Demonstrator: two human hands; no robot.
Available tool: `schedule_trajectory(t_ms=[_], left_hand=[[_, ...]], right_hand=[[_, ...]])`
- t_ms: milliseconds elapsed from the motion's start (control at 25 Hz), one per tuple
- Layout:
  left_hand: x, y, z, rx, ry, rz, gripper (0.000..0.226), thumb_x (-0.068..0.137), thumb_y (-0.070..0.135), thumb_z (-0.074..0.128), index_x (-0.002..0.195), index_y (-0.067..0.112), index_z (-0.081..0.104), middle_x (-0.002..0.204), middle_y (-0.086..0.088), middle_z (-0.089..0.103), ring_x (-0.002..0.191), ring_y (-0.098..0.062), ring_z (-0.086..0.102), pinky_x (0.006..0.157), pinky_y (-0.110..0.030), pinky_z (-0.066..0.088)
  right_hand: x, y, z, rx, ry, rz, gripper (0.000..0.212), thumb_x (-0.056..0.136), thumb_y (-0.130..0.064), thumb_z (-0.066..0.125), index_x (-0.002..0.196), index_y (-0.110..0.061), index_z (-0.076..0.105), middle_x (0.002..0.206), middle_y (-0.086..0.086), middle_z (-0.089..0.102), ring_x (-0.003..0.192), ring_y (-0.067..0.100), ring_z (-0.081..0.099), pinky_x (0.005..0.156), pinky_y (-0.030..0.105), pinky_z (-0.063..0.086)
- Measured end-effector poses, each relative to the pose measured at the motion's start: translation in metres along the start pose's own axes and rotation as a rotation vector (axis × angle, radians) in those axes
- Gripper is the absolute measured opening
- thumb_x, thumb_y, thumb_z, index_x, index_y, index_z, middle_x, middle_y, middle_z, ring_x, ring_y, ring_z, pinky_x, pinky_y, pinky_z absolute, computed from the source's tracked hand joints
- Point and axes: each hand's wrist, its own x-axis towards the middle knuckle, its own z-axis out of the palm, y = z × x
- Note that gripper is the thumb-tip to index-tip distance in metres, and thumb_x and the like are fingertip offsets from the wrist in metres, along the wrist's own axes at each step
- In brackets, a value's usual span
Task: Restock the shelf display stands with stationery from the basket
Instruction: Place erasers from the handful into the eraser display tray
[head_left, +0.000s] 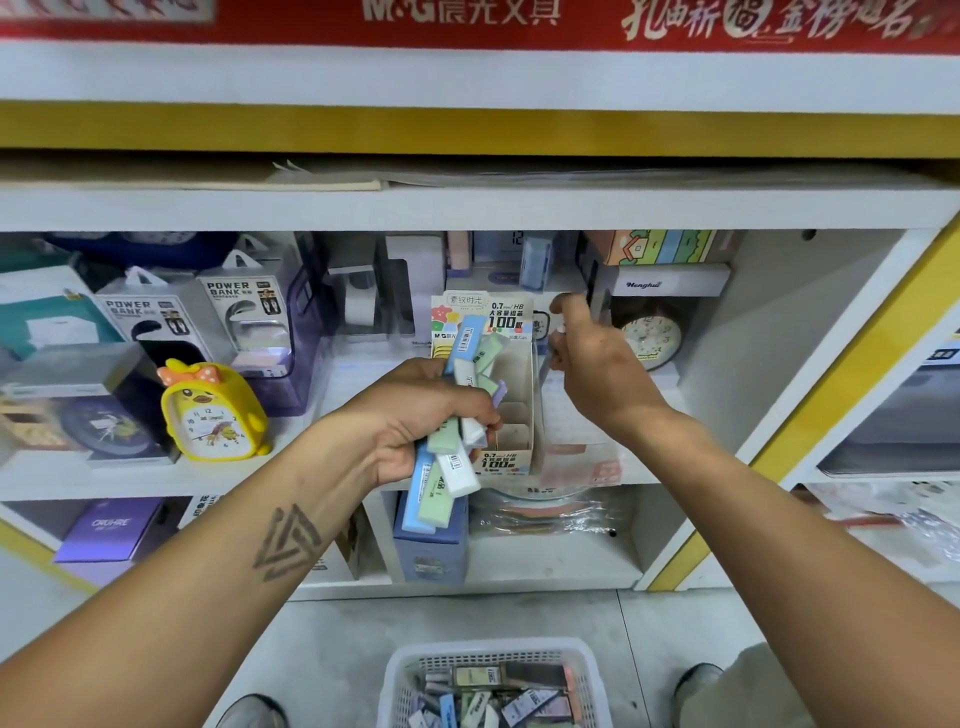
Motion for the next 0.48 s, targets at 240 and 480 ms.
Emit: schedule_trajectory(t_ms=[240,480], left_hand=[[-0.005,0.000,-0.008,0.001,-0.005,0.010,0.034,0.076,-0.015,0.065,0.102,0.007,0.063,0.080,-0.013,0.072,0.059,-0.023,0.066,0.052,-0.029,0.052],[-0.011,0.003,-0.015,0.018,-0.031,0.024,0.037,0.078,-0.016,0.064,0.108,0.005,0.062,0.078,-0.009,0.074,0.059,-0.019,0.068,0.050,-0.027,0.052]], right_hand=[[0.000,-0.001,0.010,-0.040,0.093,-0.080,0.018,0.094,0.010,0.046,0.100,-0.007,0.045,0.074,0.016,0.061,0.064,0.038,0.058,0.052,0.046,0.048],[0.006,-0.020,0.005,-0.025,0.162,0.020,0.028,0.099,-0.011,0.052,0.124,-0.009,0.065,0.108,0.013,0.067,0.091,0.032,0.064,0.079,0.042,0.053]])
